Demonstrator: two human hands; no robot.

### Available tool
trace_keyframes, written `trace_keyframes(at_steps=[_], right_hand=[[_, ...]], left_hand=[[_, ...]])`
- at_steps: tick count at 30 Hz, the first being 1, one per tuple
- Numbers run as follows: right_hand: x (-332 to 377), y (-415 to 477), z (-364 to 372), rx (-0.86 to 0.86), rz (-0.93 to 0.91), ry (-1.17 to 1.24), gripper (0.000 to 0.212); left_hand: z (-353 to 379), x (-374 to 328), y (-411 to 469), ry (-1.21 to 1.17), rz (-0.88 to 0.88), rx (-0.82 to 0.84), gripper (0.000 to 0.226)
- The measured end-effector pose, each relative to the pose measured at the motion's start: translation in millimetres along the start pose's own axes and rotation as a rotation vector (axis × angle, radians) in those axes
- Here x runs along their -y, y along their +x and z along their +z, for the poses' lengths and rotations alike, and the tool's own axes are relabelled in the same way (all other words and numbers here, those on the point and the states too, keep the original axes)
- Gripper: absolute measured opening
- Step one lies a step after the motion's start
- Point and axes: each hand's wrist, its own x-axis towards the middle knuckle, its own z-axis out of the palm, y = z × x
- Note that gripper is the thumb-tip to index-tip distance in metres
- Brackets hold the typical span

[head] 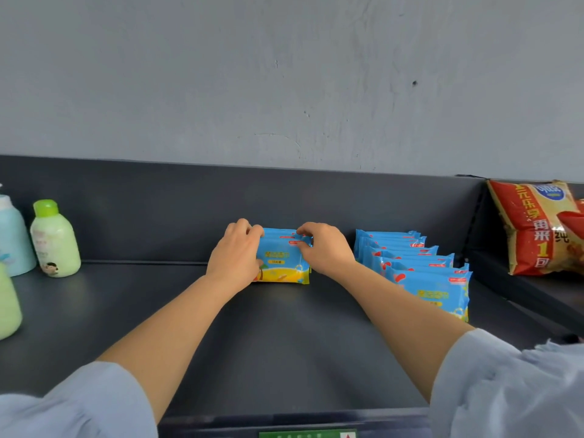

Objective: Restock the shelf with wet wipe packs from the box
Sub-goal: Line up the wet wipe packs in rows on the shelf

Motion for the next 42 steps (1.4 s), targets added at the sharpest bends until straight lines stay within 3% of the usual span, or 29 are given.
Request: trace_keyframes(at_steps=[6,17,21,34,42], right_hand=[[5.3,-12.8,-2.9,0.026,-0.029,-0.123,0.042],[11.4,-39.6,-26.6,0.075,-0.1,-0.231,0.05],[10.3,-63.2,-41.8,0.099,-0.128,-0.247,0.059],[-2.1,-168.2,-99.2,0.081,-0.264,-0.306,0.051],[-20.0,-227.1,-131.4,0.063,-0.2,-0.344,0.047]], left_hand=[[-3.1,-3.5,-3.1,0.243,0.049,0.033,0.059],[-23.7,-23.3,-18.4,0.302,0.007,0.084,0.074],[-42.9,-41.1,-32.7,0.335,-0.014,0.088,0.07],[-108.1,-130.5,-131.2,0.37,-0.082,0.11,0.049],[-125.9,-169.6,-179.7,0.33,-0.059,0.105,0.046]])
